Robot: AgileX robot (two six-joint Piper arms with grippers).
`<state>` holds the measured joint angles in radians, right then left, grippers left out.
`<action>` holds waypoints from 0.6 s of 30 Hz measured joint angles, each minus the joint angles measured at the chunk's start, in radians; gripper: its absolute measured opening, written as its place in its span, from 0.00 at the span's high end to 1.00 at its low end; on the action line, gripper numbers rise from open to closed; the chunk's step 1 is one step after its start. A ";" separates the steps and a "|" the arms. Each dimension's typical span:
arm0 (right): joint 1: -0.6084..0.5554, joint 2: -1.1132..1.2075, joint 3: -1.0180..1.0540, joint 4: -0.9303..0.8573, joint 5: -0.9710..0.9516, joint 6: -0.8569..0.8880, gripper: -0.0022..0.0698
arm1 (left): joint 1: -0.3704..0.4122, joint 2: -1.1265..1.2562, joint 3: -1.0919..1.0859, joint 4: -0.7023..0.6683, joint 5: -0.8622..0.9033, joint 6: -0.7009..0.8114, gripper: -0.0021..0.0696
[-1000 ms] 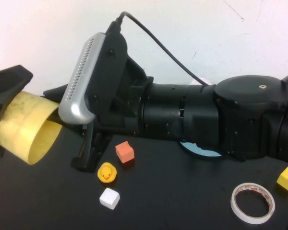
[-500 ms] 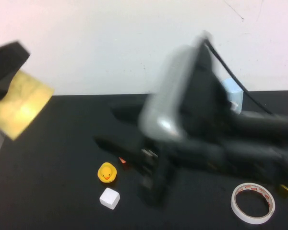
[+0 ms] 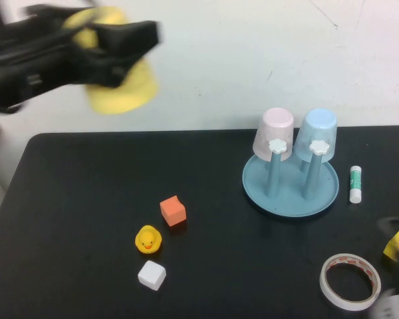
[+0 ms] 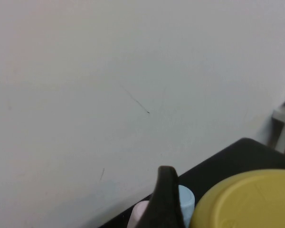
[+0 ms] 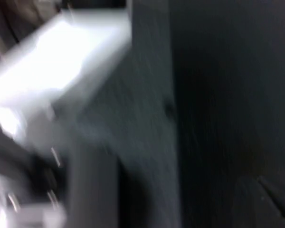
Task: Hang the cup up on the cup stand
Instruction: Place the cup on the cup holder
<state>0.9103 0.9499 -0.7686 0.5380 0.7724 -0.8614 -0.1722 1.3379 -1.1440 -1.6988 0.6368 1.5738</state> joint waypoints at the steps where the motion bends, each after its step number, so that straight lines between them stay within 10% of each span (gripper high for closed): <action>1: 0.000 -0.020 -0.007 -0.119 0.049 0.102 0.96 | -0.026 0.036 -0.029 0.002 -0.013 0.023 0.19; 7: 0.000 -0.168 -0.005 -0.679 0.150 0.592 0.97 | -0.174 0.234 -0.164 0.002 -0.104 0.156 0.19; 18: 0.000 -0.460 0.193 -1.165 0.164 1.193 0.97 | -0.339 0.567 -0.399 0.002 -0.157 0.223 0.19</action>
<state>0.9103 0.4902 -0.5759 -0.6270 0.9359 0.3312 -0.5111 1.9044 -1.5434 -1.6970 0.4795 1.7963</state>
